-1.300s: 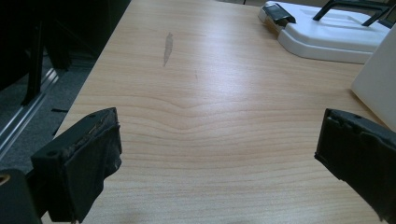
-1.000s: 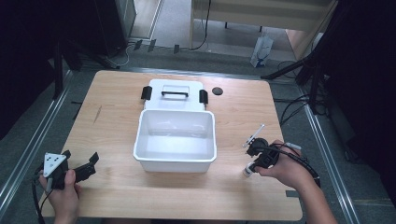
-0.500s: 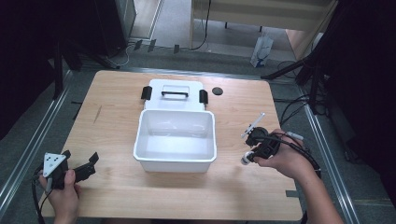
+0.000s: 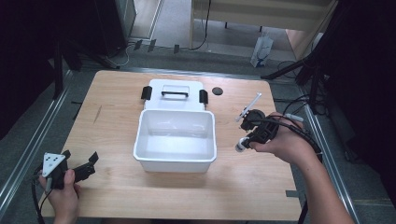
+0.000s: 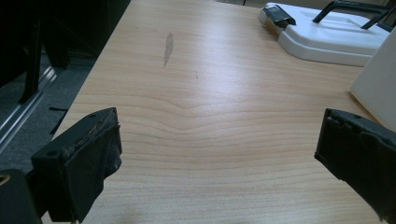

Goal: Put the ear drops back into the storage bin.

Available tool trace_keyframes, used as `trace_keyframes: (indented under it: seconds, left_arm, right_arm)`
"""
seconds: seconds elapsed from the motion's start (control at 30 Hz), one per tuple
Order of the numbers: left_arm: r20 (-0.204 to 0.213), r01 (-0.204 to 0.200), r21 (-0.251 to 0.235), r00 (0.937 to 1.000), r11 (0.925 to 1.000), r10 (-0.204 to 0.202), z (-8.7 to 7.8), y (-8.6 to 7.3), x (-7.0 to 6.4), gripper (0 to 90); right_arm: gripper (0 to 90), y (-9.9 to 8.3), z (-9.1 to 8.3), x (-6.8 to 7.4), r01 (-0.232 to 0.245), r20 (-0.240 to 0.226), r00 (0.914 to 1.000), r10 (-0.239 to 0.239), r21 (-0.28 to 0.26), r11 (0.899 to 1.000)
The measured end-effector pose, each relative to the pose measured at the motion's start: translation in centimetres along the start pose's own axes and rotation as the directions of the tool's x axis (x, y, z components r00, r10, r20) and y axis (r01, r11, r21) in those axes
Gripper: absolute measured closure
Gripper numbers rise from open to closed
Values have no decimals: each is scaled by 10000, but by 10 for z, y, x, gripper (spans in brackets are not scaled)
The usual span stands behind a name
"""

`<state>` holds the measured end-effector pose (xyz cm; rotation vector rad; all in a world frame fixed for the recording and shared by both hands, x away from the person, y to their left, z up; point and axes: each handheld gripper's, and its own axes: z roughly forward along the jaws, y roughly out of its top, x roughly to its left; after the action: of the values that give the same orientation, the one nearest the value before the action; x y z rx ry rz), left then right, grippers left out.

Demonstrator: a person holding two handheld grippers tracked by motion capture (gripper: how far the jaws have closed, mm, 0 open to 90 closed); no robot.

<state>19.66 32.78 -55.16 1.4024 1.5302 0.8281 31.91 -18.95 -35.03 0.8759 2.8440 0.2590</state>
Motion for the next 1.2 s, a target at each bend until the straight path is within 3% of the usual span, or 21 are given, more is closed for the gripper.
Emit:
trace_keyframes:
  seconds: [0.3, 0.57, 1.2]
  left_arm:
    - [15, 33, 17, 10000, 10000, -33, 0, 0, 0, 9]
    - [20, 27, 19, 10000, 10000, -27, 0, 0, 0, 9]
    - [49, 65, -4, 10000, 10000, -65, 0, 0, 1, 9]
  right_arm:
    - [721, 18, -15, 5, 288, -20, 9996, -288, -98, 9995]
    - [721, 41, -27, 18, 821, 44, 9966, -820, -311, 9961]
    - [722, 79, -24, 43, 1801, -78, 9835, -1806, -391, 9829]
